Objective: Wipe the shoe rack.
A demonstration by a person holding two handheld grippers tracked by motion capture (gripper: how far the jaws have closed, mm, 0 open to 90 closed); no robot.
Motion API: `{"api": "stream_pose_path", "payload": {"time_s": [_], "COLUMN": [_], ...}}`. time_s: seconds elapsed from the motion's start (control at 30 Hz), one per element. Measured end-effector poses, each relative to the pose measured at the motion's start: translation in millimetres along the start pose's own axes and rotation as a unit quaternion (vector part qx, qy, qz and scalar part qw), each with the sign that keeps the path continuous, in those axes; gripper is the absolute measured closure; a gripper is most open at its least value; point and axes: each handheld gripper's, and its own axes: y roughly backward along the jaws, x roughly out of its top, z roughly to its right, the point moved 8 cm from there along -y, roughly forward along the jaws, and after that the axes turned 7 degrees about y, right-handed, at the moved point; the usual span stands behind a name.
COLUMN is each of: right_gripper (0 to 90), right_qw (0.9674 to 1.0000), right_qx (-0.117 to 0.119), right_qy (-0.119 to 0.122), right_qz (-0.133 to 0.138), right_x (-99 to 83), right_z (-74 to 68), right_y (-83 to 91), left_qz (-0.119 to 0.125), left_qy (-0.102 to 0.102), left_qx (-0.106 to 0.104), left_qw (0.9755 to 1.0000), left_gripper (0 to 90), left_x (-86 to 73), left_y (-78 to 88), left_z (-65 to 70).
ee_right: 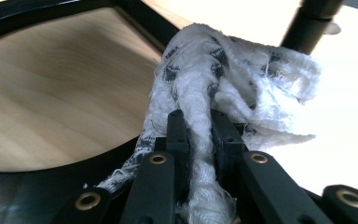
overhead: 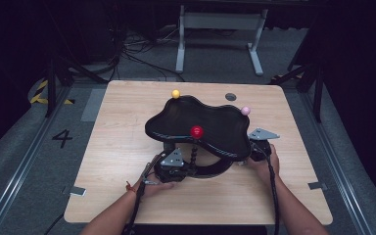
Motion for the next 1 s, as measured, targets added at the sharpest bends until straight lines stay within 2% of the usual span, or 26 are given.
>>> {"api": "stream_pose_path", "payload": {"time_s": [0.07,0.27,0.37,0.47,0.6,0.7,0.83,0.93,1.0], "right_gripper": [80.4,80.0,79.7,79.7,79.7,79.8,79.8,79.8,79.8], "right_qw": [1.0,0.9998,0.9997,0.9997,0.9997,0.9997,0.9998,0.9995,0.9992], "right_qx": [-0.001,-0.009,-0.015,-0.017,-0.015,-0.008,0.011,0.027,0.028], "right_qy": [0.004,-0.016,-0.011,-0.006,-0.016,-0.016,-0.003,-0.004,0.015], "right_qz": [-0.002,-0.009,-0.016,-0.015,-0.012,-0.017,-0.017,-0.018,-0.023], "right_x": [0.0,-0.1,0.4,0.7,0.1,-0.8,-3.5,-6.3,-7.4], "right_z": [1.4,12.0,15.9,16.7,16.5,12.8,0.5,-7.9,-15.2], "right_y": [-0.1,-3.1,-4.3,-5.7,-5.4,-2.7,5.5,12.3,16.7], "left_qz": [-0.002,0.0,0.0,0.0,-0.001,-0.001,0.0,-0.001,0.0], "left_qy": [-0.001,-0.001,-0.001,0.0,-0.004,-0.004,-0.003,-0.002,-0.001], "left_qx": [0.0,0.0,0.0,0.0,0.002,0.004,0.005,0.005,0.006], "left_qw": [1.0,1.0,1.0,1.0,1.0,1.0,1.0,1.0,1.0], "left_gripper": [75.4,75.4,75.4,75.4,75.4,75.5,75.5,75.5,75.5], "left_x": [-0.1,0.1,0.0,0.0,0.1,0.0,0.0,0.0,0.0], "left_y": [0.2,-0.1,0.0,0.0,0.0,-0.1,-0.1,-0.1,-0.2], "left_z": [-0.3,0.1,0.0,0.0,-0.4,-0.1,0.3,0.4,0.5]}}
